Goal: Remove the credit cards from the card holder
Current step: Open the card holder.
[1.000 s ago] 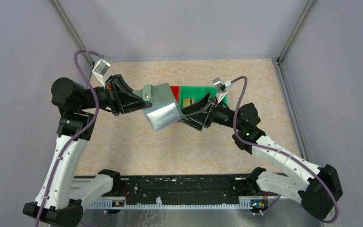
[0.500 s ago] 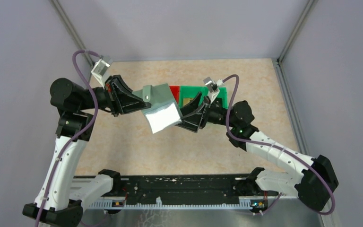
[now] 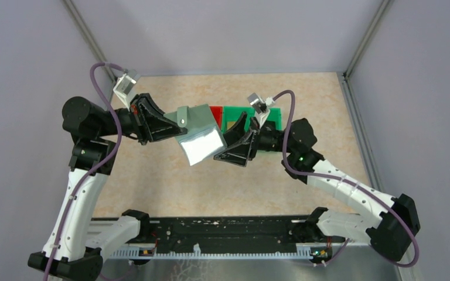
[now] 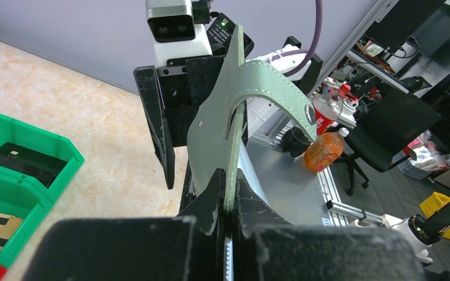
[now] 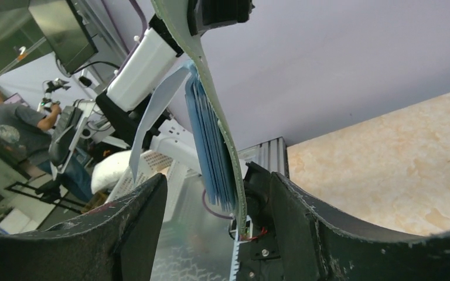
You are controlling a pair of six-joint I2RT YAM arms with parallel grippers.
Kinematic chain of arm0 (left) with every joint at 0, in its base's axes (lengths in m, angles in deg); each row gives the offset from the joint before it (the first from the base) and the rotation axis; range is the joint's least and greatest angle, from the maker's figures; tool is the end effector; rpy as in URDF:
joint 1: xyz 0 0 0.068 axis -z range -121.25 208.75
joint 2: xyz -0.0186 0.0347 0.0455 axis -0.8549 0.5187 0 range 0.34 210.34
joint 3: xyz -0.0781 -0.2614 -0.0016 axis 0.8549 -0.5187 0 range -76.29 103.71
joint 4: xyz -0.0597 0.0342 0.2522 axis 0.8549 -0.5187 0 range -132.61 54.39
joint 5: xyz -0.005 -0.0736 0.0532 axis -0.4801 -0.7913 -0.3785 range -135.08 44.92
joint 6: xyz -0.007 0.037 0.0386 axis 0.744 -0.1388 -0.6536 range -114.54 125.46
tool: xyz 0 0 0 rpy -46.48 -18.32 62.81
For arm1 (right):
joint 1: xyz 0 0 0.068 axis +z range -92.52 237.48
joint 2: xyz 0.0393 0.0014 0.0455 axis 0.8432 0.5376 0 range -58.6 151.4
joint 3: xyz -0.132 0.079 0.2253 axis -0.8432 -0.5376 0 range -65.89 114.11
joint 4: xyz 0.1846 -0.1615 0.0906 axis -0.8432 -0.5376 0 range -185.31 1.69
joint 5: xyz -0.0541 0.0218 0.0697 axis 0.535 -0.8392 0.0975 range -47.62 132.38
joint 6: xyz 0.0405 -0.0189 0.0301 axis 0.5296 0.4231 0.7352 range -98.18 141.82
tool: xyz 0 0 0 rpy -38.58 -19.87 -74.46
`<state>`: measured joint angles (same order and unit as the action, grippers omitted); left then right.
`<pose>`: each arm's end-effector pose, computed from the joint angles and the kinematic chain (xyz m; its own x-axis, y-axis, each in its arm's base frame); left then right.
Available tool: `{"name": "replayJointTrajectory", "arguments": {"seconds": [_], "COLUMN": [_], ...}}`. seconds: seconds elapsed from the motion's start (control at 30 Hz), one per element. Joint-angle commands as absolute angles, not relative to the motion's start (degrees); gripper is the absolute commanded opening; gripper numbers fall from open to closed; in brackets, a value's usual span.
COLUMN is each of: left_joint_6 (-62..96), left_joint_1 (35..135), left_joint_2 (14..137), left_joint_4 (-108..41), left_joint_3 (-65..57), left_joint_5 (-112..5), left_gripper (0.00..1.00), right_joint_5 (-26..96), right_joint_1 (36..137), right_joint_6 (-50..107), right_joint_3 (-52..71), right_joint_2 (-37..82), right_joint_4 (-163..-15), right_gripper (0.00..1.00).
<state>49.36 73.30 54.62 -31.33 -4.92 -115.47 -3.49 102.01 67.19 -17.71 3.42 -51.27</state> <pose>0.1488 -0.0733 0.4885 -0.3930 -0.1383 -0.9091 0.9172 0.0118 -0.3983 0.1525 0.1859 0.3851 -0.4849 0.2180 -0.8470 -0.8733 -0.1729 0.4554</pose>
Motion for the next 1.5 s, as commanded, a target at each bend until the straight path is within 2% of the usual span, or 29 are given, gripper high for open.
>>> {"name": "replayJointTrajectory", "arguments": {"seconds": [0.0, 0.3, 0.7, 0.87, 0.97, 1.0, 1.07, 1.1, 1.17, 1.23, 1.47], "left_joint_6": [49.37, 51.13, 48.75, 48.14, 45.01, 42.75, 34.8, 29.98, 21.97, 17.4, 10.03], "left_joint_1": [73.52, 73.51, 73.52, 73.52, 73.52, 73.51, 73.52, 73.52, 73.52, 73.43, 73.43], "left_joint_2": [54.09, 54.43, 53.81, 53.99, 53.79, 53.72, 53.43, 53.24, 52.84, 52.75, 51.12], "left_joint_4": [-30.33, -29.33, -31.7, -31.63, -33.53, -34.96, -41.54, -45.18, -51.28, -55.18, -58.44], "left_joint_3": [-2.86, -2.87, -4.7, -4.74, -4.63, -4.43, -3.47, -2.57, -1.01, 0.05, 0.98], "left_joint_5": [-115.4, -115.31, -116.04, -116.16, -116.0, -115.59, -114.1, -112.01, -108.49, -107.43, -103.34], "left_gripper": [0.0, 0.0, 0.0, 0.0, 0.0, 0.04, 0.31, 0.43, 0.55, 0.61, 0.63], "right_joint_5": [0.54, 11.56, -0.21, -0.23, 0.57, 1.07, 2.18, 2.79, 4.04, 4.09, 5.25], "right_joint_1": [102.57, 103.68, 105.16, 105.21, 105.21, 105.25, 105.15, 105.12, 104.98, 104.94, 104.31], "right_joint_6": [63.38, 59.14, 64.53, 66.41, 68.68, 69.44, 71.12, 71.83, 73.08, 73.66, 73.13], "right_joint_3": [-14.43, -10.63, -2.14, -2.59, -2.55, -2.67, -2.97, -3.2, -3.8, -4.57, -7.96], "right_joint_2": [1.0, 1.51, 9.36, 9.83, 10.25, 10.36, 10.51, 10.51, 10.24, 9.91, 6.79], "right_joint_4": [-53.72, -55.86, -48.61, -46.95, -45.34, -44.8, -43.74, -43.52, -43.75, -43.53, -46.12], "right_gripper": [0.64, 0.61, 0.62, 0.44, 0.26, 0.19, 0.01, 0.0, 0.0, 0.0, 0.0]}}
